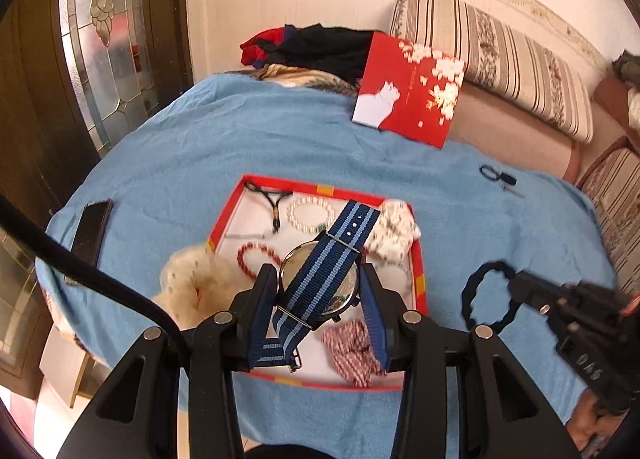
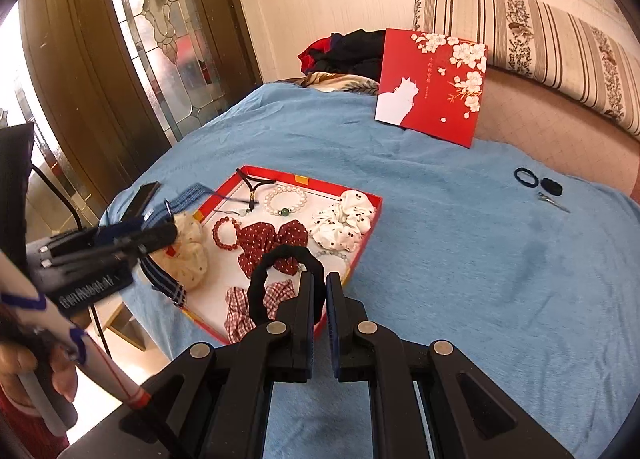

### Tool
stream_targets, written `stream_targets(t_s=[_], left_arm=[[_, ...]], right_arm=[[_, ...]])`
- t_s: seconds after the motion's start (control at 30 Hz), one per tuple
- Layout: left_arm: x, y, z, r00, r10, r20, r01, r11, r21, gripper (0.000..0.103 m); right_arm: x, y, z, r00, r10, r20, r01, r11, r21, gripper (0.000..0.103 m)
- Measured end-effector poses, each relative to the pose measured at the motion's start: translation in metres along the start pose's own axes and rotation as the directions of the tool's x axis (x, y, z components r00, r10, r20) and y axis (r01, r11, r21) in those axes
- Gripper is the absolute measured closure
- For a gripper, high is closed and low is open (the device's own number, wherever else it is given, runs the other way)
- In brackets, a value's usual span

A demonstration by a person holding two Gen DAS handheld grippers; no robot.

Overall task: Organize jewelry
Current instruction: 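Carry the watch and black scrunchie toward the white tray, then lower the watch and black scrunchie into the tray and open both grippers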

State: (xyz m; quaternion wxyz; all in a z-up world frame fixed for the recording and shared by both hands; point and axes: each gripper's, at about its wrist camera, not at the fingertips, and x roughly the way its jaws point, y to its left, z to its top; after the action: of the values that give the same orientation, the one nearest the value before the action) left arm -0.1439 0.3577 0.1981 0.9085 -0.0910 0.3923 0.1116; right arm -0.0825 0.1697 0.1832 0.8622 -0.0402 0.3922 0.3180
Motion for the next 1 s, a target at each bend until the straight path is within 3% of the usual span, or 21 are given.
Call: stream_targets(t_s=[0.27, 0.73, 1.0], left_arm=[[0.005, 0.003, 0.022, 1.000, -0.006, 0.024, 0.005, 0.999, 0.034, 0.062], [0.062, 0.033, -0.014, 0.995, -0.046, -0.088, 0.037, 0.995, -0.097, 0.062], [0.088, 0.034, -0.021, 0.994, 0.007, -0.108, -0.016, 0.996, -0.088, 0.062]], right_arm=[[0.021, 0.003, 0.011, 0.999, 0.038, -0.015, -0.037, 0.999, 0.022, 0.096], [0.074, -0.002, 0.025, 0.994, 0.082, -0.070, -0.076, 0.994, 0.079, 0.096], [0.117, 0.006, 0.059, 0.994, 0.065, -0.092, -0.057, 0.995, 0.081, 0.096]])
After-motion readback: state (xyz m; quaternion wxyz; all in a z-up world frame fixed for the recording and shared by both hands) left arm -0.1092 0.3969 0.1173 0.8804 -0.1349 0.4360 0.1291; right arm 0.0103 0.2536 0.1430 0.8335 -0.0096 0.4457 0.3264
